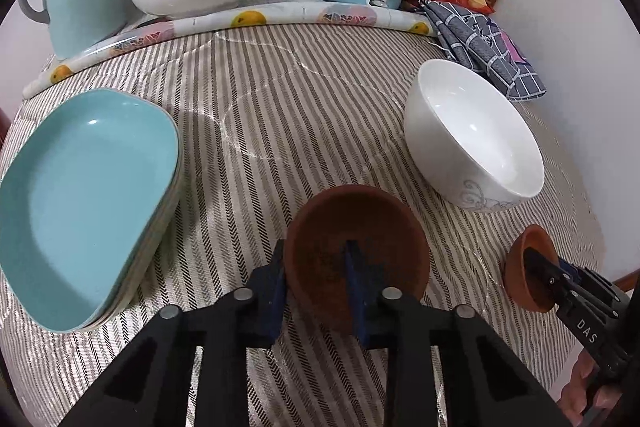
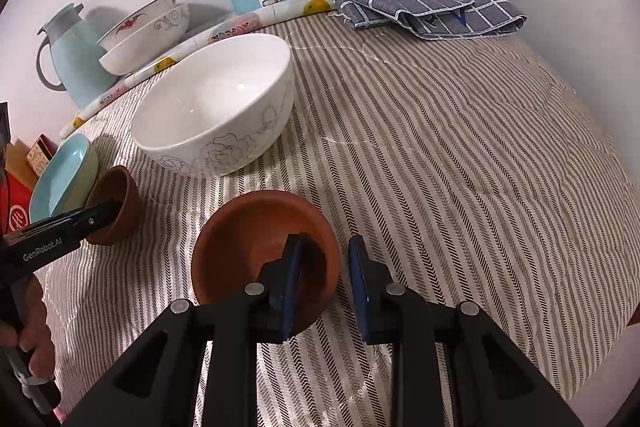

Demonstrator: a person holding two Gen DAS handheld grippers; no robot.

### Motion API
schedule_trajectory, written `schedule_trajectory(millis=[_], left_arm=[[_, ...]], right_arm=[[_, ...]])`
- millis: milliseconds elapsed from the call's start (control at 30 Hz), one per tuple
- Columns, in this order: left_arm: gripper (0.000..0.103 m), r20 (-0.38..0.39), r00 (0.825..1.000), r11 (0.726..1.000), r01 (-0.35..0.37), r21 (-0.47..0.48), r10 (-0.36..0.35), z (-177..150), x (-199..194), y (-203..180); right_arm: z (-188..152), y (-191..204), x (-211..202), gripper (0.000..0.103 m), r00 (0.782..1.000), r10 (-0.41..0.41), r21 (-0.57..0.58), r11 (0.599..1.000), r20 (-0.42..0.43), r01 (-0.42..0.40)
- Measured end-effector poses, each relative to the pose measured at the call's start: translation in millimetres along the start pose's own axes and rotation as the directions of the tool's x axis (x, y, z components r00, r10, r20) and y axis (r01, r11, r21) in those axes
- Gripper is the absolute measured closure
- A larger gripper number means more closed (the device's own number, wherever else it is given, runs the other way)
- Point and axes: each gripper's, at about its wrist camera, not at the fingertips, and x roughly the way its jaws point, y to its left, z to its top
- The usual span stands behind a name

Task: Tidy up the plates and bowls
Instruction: 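Close both grippers on the rim of the brown clay bowl, then lift the brown bowl with the right gripper over the white bowl while the left gripper holds another brown bowl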

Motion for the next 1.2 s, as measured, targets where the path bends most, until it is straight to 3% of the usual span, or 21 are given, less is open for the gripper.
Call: schedule_trajectory(millis=[100, 300, 700, 1200], left_arm=[[0.091, 0.011, 1.0, 1.0, -0.012, 0.002, 0.012, 0.7, -0.3, 1.1], [0.094, 0.022, 1.0, 1.0, 0.011, -0.01, -0.011, -1.3, -6.2, 4.1], [0.095, 0.029, 0.997, 0.998, 0.067, -0.003, -0.067, -2.3, -18.6, 2.4], [0.095, 0.06, 0.995, 0.997, 0.079, -0.015, -0.078, -1.3, -36.4, 5.0]], right_arm=[[0.1, 0.8, -1.1, 0.088, 1.0, 0.007, 0.006, 1.0, -0.002, -0.007], [-0.8, 4.3, -6.5, 0.093, 1.0, 0.007, 0.009, 1.0, 0.021, -0.007], [0.9, 10.0, -16.3, 0.094, 0.999, 0.009, 0.005, 1.0, 0.049, -0.009], [4.9, 7.5, -41.1, 0.094, 0.996, 0.008, 0.022, 1.0, 0.09, -0.01]])
